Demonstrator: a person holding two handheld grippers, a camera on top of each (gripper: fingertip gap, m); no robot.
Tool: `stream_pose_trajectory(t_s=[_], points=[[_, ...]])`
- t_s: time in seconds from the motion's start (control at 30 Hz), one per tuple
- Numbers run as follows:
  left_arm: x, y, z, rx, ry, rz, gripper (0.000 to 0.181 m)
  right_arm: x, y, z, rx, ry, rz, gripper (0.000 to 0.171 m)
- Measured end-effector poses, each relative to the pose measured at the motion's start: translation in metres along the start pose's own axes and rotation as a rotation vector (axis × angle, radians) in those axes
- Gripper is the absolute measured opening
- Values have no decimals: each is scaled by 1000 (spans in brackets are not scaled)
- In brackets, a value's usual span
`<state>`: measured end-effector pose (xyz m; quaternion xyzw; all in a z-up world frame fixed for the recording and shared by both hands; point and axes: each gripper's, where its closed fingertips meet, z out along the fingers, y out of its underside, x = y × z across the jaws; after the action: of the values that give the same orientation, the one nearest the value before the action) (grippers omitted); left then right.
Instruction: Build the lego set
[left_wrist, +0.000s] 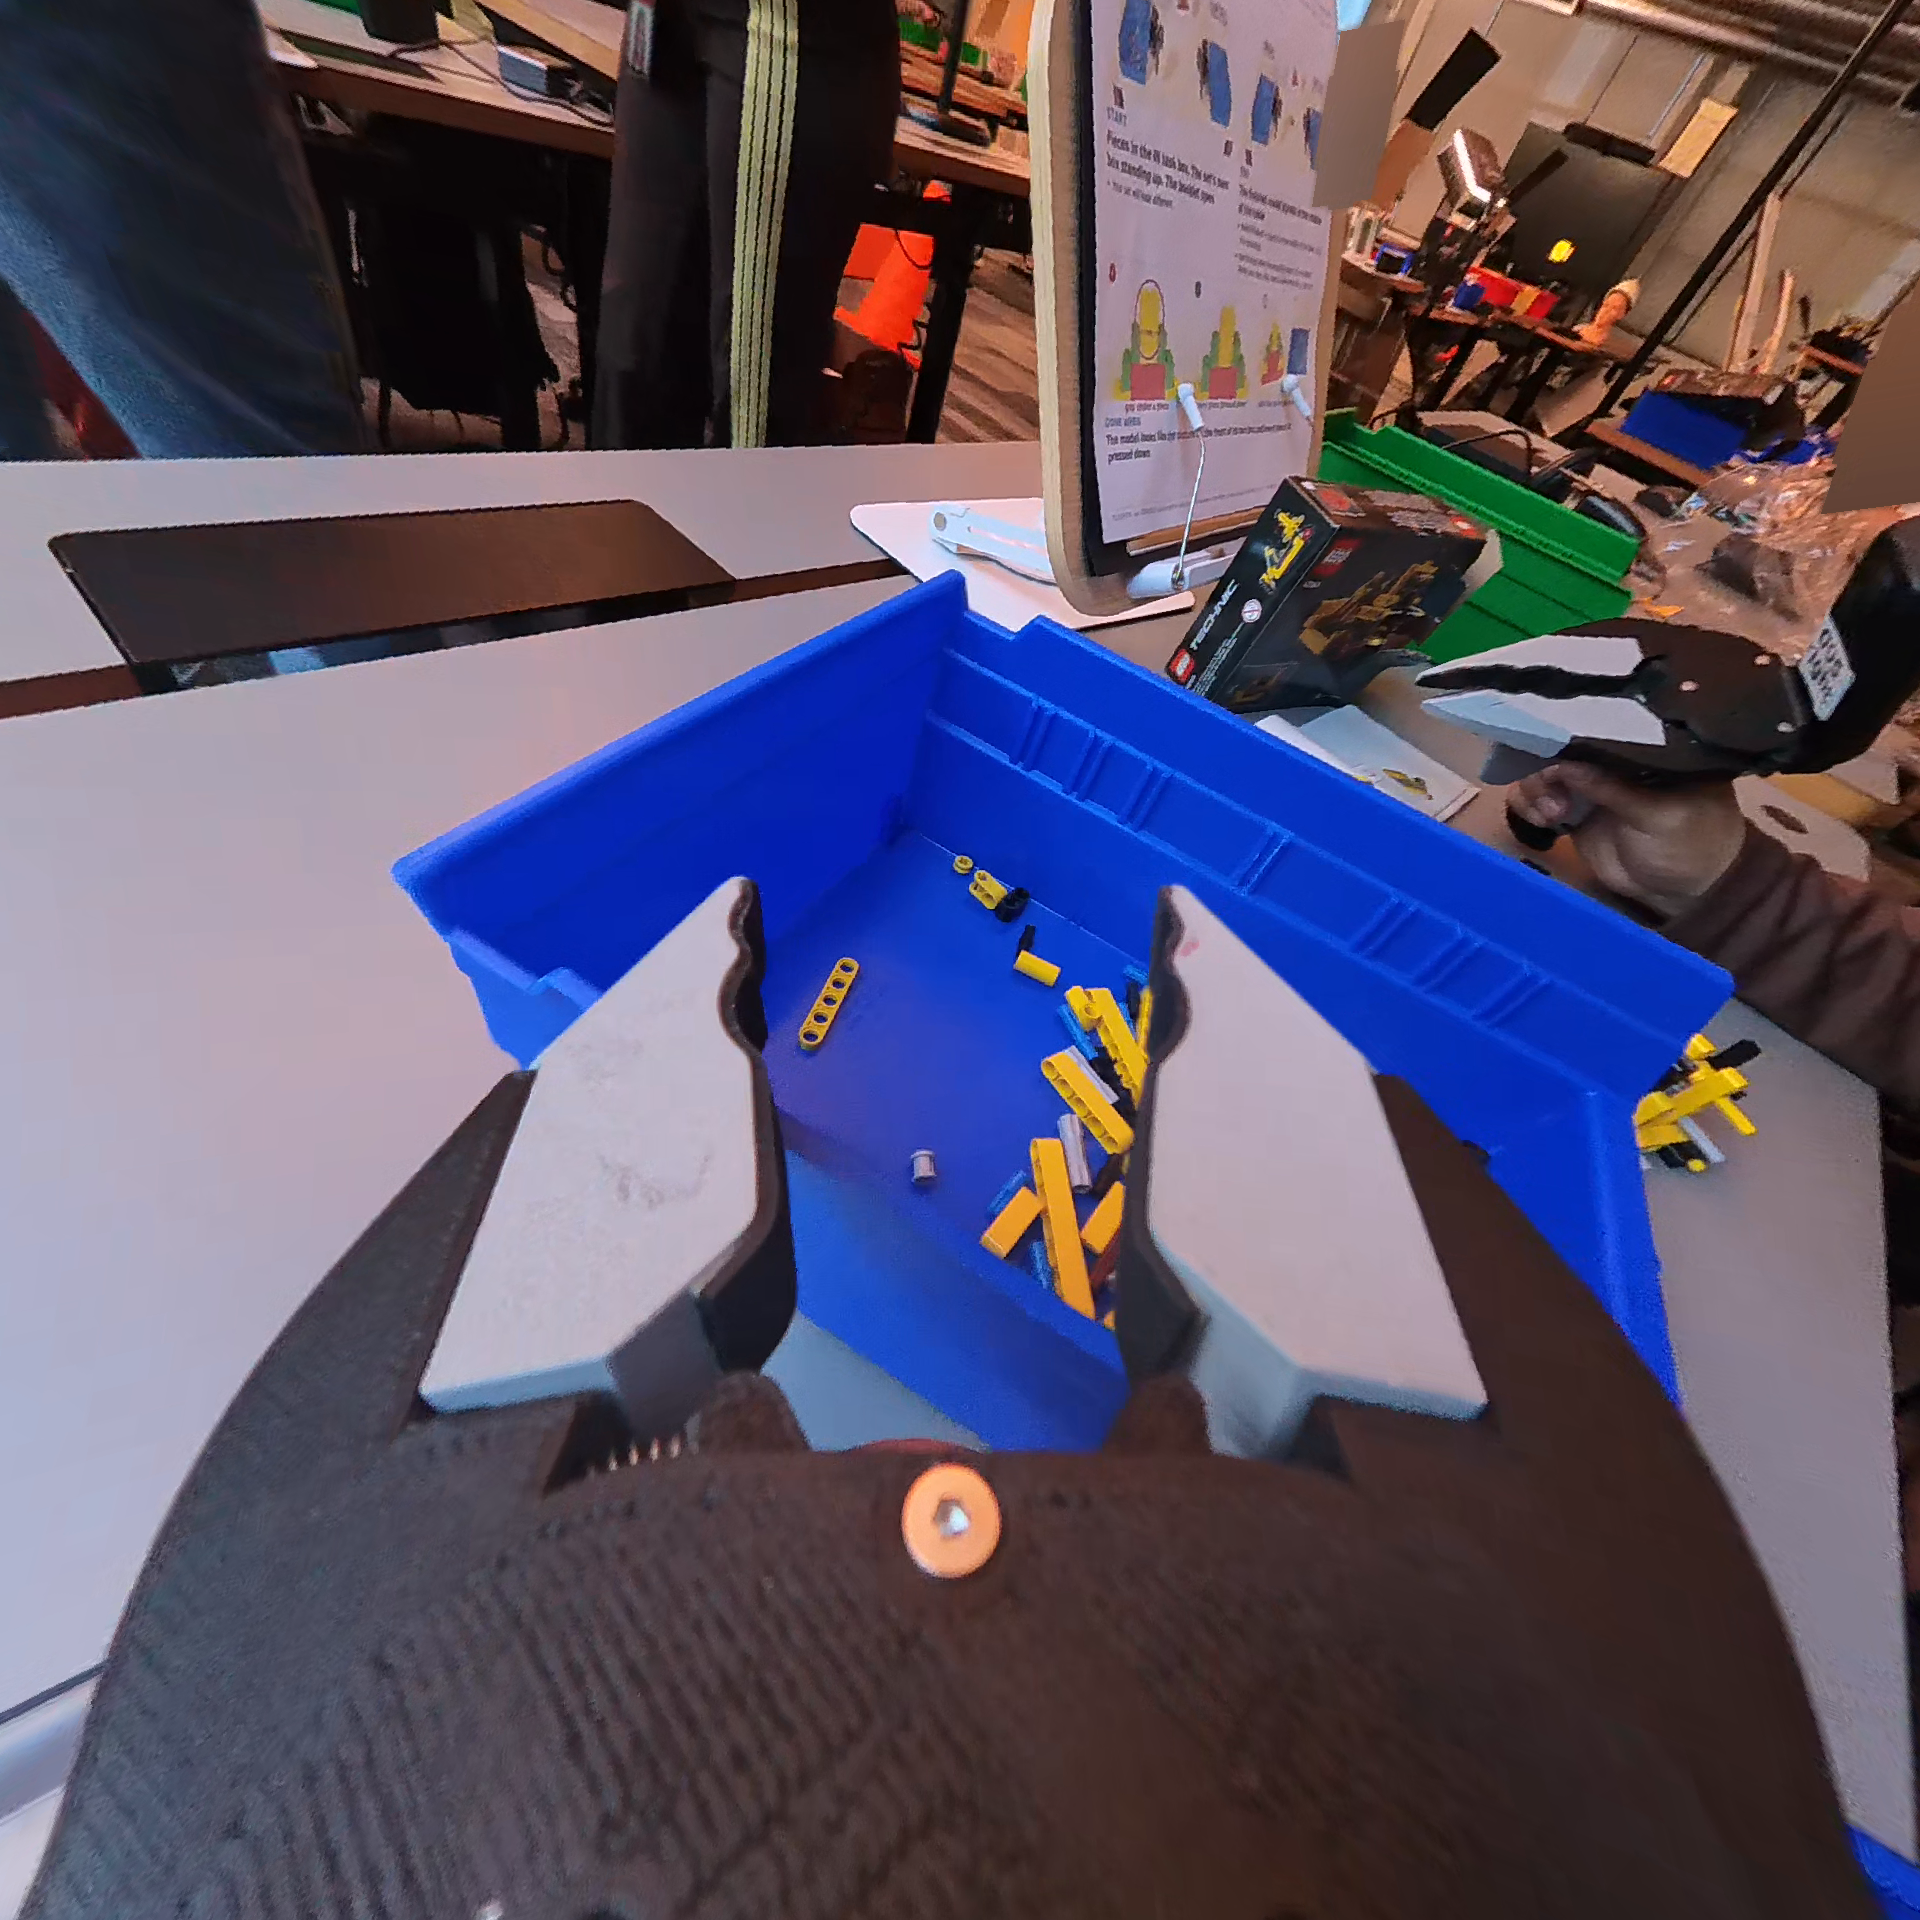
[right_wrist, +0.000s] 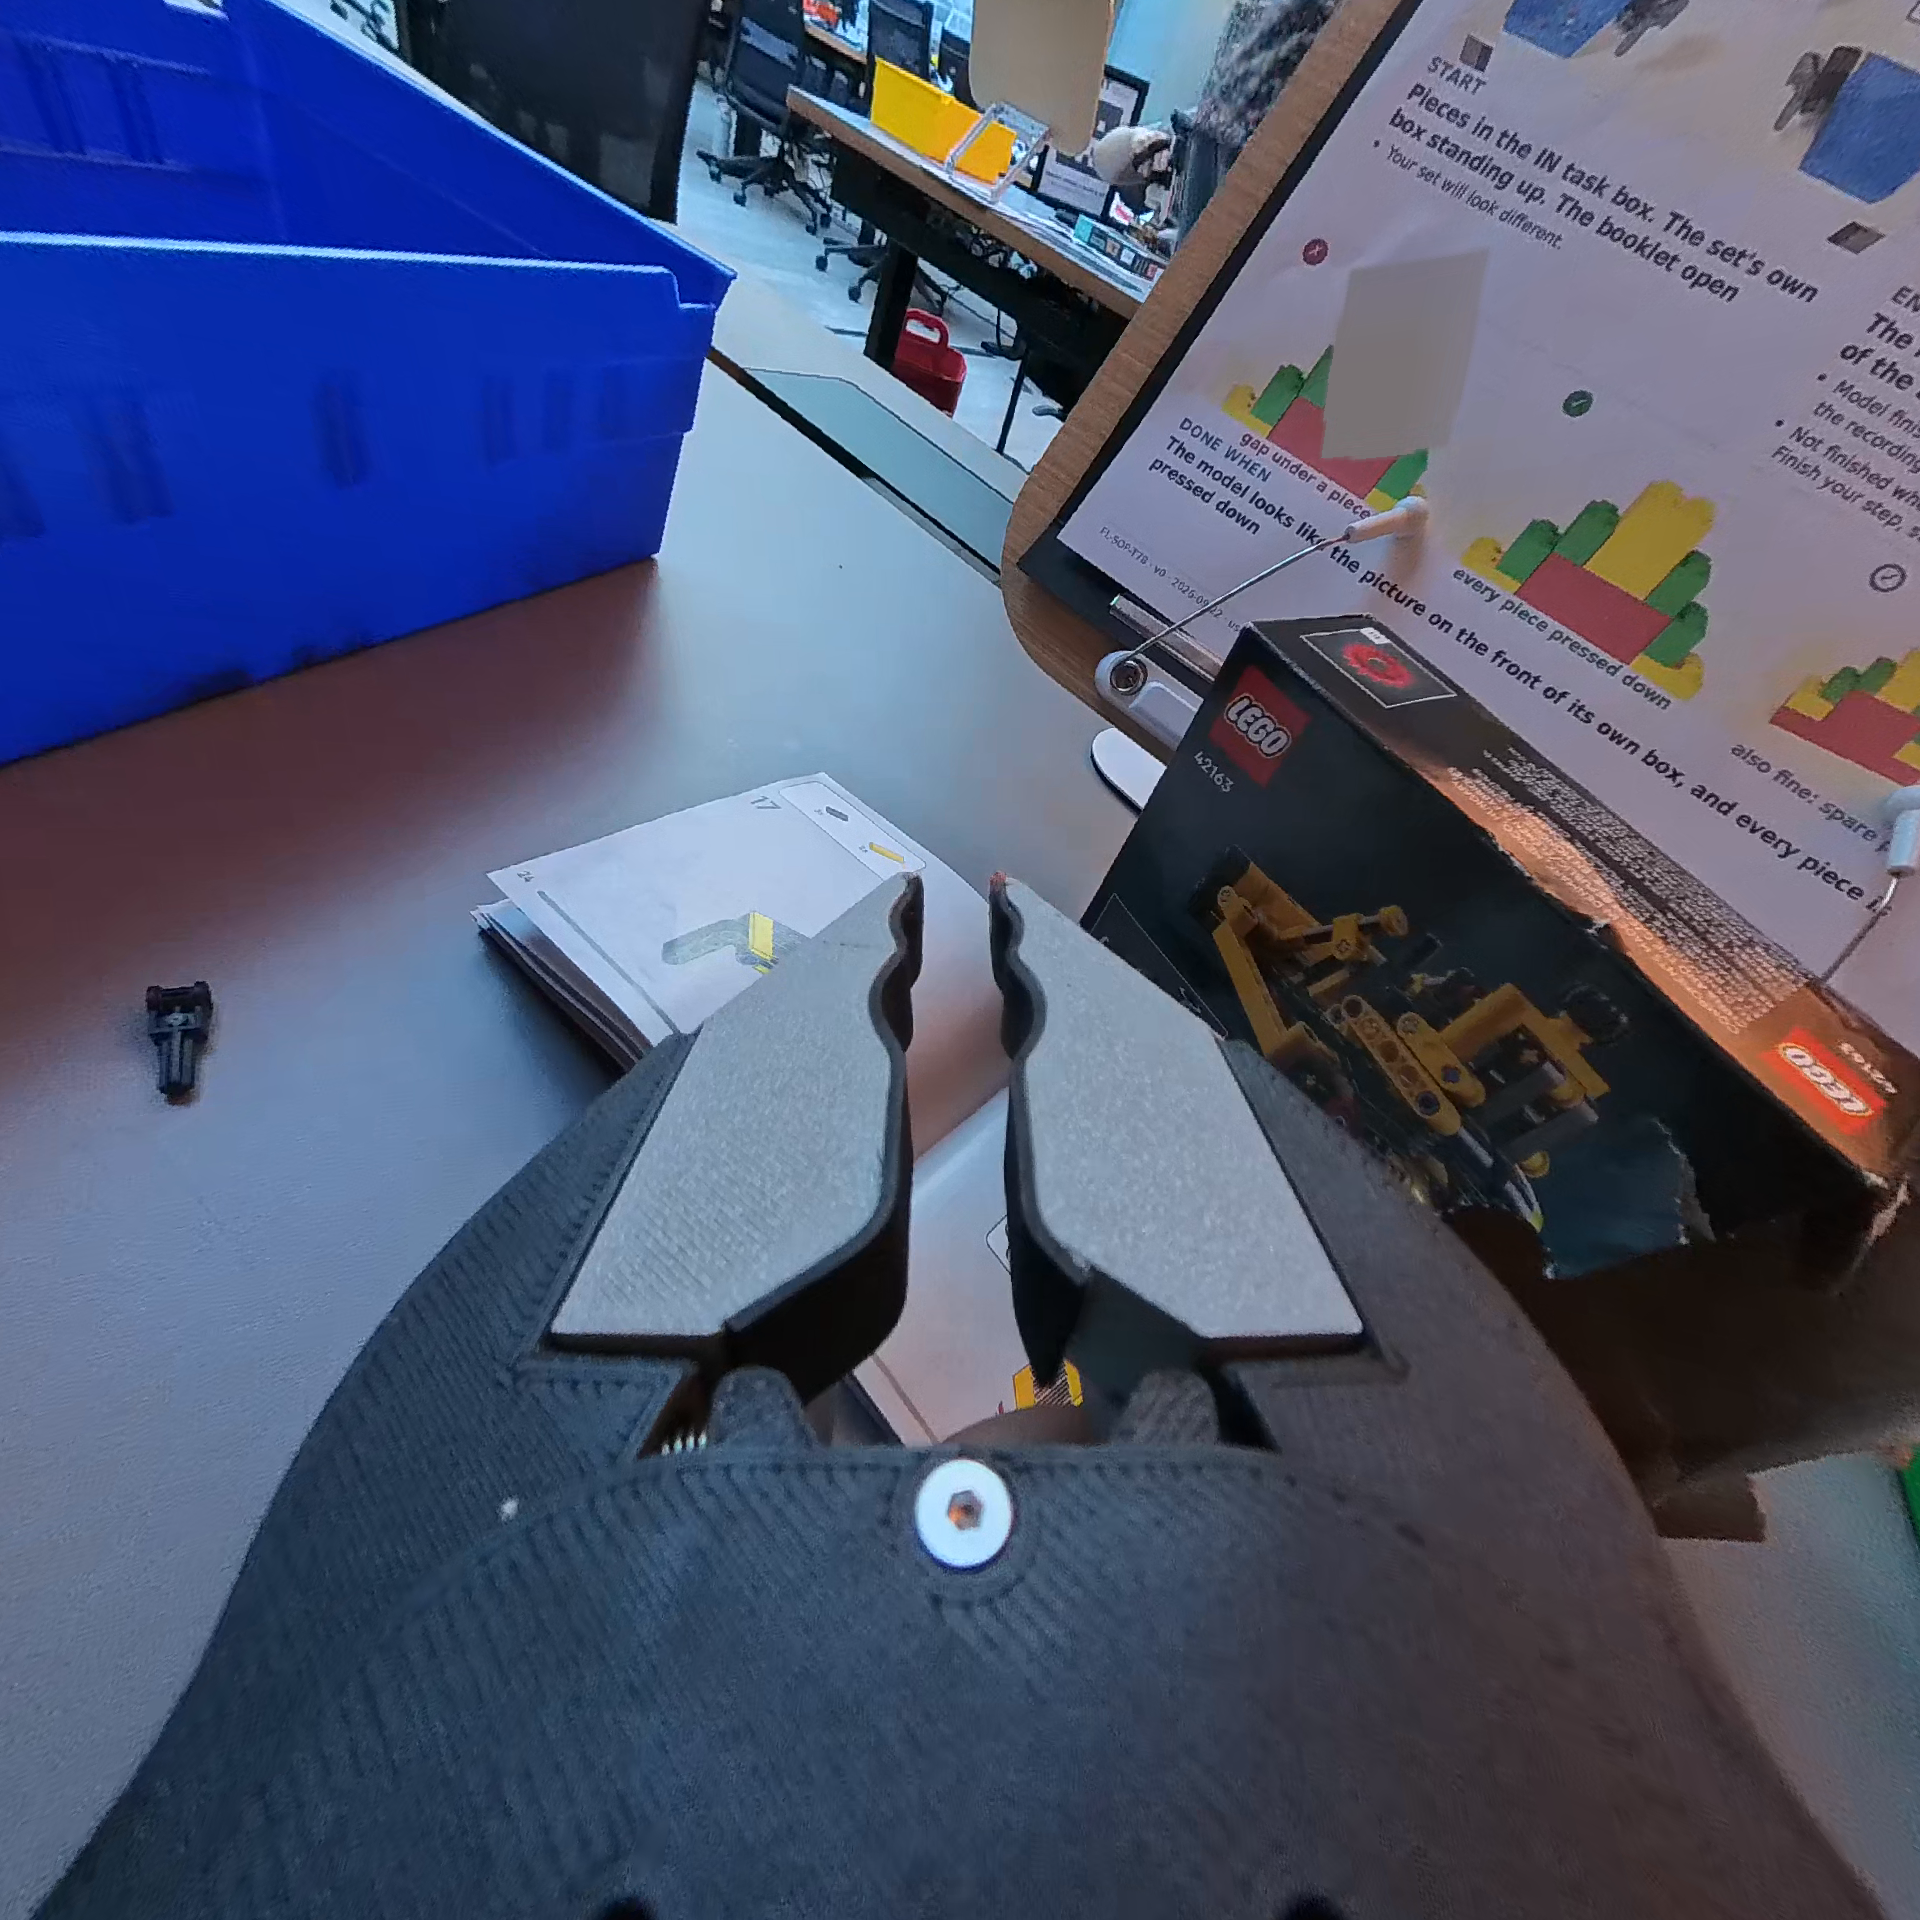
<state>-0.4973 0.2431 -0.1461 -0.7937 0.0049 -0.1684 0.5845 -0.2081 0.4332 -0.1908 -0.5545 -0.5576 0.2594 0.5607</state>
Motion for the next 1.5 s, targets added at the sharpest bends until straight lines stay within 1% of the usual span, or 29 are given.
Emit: stream_pose_trajectory(t_s=[0.13, 0.3, 0.97, 1.27, 1.5], points=[[-1, 2, 2, -13, -29, 39, 75, 1, 3, 2, -8, -1, 3, 9], [-7, 11, 6, -57, -84, 92, 84, 2, 2, 5, 8, -11, 5, 9], [-13, 11, 8, -42, -113, 121, 80, 2, 5, 9, -1, -20, -11, 9], [-20, 12, 7, -60, -160, 155, 72, -1, 4, 9, -2, -26, -23, 9], [-35, 10, -1, -49, -194, 147, 51, -2, 3, 8, 2, -26, -25, 9]])
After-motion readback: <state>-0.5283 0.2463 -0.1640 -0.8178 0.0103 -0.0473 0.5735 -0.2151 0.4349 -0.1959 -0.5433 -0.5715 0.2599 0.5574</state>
